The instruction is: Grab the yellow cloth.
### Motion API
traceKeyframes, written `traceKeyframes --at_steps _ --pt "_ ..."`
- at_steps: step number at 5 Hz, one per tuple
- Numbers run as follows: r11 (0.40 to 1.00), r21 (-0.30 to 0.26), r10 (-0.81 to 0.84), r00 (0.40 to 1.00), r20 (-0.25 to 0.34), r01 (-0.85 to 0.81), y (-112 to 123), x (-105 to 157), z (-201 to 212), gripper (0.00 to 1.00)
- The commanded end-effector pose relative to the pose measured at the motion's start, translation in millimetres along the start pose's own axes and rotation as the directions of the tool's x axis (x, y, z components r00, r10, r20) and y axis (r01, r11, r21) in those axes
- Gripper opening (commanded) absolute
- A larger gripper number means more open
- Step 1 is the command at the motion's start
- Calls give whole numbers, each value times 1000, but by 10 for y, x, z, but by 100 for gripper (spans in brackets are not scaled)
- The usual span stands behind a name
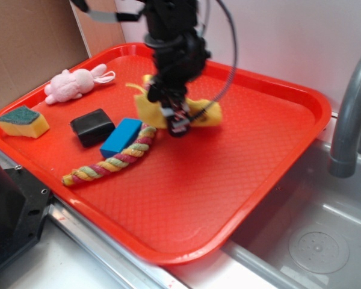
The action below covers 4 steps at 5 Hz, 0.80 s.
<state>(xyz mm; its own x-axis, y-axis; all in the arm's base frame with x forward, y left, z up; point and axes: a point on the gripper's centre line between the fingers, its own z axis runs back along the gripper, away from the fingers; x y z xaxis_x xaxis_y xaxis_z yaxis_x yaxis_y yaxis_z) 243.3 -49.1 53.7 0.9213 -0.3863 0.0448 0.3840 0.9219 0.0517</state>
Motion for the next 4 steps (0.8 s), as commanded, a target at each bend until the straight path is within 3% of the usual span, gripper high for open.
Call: traceKeyframes --at_steps 1,2,3,4 --pt "936 10 349 932 94 -351 108 -502 875 0" --pt "884 -11 466 879 104 -468 204 -620 1214 0" --pt "812 -63 584 807 95 -580 445 -709 1514 0" --pt "784 -78 621 778 95 -616 540 -765 1595 0"
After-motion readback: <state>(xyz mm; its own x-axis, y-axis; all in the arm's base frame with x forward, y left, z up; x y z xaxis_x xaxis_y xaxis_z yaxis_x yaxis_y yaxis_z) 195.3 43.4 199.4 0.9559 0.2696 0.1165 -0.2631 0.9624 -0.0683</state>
